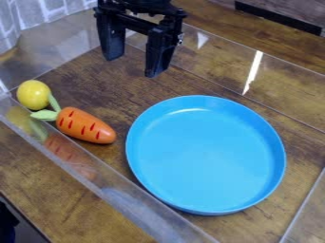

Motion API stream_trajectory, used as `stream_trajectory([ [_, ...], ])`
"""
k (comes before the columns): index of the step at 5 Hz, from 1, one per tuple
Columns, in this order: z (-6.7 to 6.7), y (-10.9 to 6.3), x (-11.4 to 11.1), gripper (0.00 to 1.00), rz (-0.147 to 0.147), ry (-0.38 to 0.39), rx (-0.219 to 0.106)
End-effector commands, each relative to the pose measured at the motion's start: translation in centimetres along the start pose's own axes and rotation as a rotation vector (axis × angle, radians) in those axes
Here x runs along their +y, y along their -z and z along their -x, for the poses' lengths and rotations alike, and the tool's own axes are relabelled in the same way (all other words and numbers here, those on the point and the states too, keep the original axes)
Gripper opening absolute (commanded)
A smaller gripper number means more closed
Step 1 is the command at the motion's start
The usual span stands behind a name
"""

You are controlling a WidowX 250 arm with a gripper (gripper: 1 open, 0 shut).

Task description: Put the carrot on the blue tray

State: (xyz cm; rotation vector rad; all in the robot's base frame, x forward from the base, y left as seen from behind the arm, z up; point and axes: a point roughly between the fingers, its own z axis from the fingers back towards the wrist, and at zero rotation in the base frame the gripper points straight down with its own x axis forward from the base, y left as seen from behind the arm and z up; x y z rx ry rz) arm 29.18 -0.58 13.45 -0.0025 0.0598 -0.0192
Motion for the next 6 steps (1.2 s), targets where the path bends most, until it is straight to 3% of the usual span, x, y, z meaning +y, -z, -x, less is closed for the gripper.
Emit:
stream_trajectory([
  [1,0.0,0.6,0.0,1.00,-0.001,0.050,0.014],
  [3,0.2,2.0,0.1,1.00,-0.007,0.199,0.038],
  [6,0.4,3.6,0.2,1.00,-0.010,0.362,0.071],
])
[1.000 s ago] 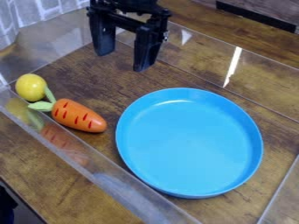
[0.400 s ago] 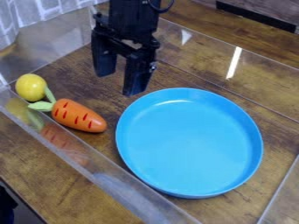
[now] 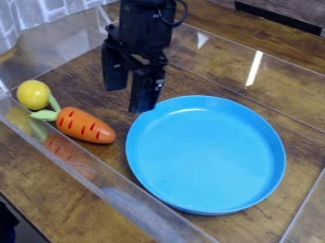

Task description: Put the carrot on the blue tray

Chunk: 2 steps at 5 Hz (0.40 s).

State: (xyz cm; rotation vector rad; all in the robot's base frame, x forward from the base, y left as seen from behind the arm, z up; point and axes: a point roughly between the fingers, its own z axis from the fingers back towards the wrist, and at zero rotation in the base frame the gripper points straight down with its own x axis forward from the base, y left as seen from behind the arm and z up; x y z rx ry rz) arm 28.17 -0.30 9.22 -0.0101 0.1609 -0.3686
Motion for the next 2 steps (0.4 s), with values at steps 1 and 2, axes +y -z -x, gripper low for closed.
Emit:
stream_trajectory([
  [1,-0.25,-0.30,0.06,1.00,-0.016,0.064,-0.020],
  [2,-0.17,0.13,0.09,1.00,-0.018,0.116,-0.011],
])
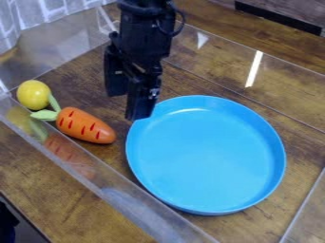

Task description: Put the carrot on the blue tray

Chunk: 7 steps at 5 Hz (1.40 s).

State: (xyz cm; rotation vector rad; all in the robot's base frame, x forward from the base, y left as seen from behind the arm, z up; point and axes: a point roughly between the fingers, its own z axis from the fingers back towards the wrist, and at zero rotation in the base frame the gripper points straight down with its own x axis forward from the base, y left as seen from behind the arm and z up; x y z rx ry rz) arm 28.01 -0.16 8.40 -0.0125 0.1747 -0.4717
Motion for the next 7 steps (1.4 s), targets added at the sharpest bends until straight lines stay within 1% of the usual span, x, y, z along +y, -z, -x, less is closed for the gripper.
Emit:
stream_trajectory([
  [1,0.0,-0.3,0.1,1.00,-0.021,0.078,-0.016],
  [2,0.4,0.1,0.2,1.00,-0.030,0.143,-0.008],
  [3,1.5,0.2,0.2,1.00,-0.048,0.212,-0.003],
  [4,2.7,-0.3,0.5,1.00,-0.072,0.219,-0.019],
  [5,3.0,-0.4,0.8,1.00,-0.080,0.225,-0.026],
  [6,3.1,-0.2,1.1,1.00,-0.084,0.230,-0.031],
  [7,3.4,0.2,1.7,1.00,-0.094,0.249,-0.031],
])
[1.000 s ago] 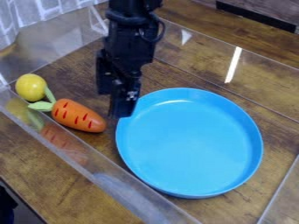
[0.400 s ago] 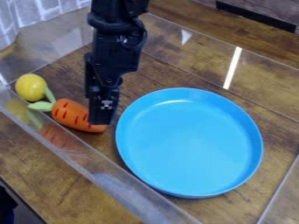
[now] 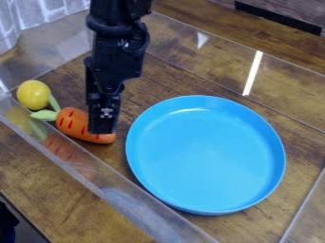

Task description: Put the carrot on the blue tray

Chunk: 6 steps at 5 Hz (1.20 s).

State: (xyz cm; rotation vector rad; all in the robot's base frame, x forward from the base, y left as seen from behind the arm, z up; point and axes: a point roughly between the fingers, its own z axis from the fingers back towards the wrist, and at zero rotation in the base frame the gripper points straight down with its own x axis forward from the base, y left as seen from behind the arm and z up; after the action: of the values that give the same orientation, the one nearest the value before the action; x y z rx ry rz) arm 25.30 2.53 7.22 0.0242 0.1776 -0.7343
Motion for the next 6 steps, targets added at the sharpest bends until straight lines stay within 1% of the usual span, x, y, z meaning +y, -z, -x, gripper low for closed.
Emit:
stream_trajectory([
  [1,0.5,-1.0,1.1,1.00,-0.051,-0.003,-0.046],
  [4,1.1,1.1,2.4,1.00,-0.058,-0.020,-0.054],
  [5,1.1,2.0,2.9,1.00,-0.064,-0.019,-0.056],
  [6,0.6,2.9,3.2,1.00,-0.061,-0.018,-0.053],
])
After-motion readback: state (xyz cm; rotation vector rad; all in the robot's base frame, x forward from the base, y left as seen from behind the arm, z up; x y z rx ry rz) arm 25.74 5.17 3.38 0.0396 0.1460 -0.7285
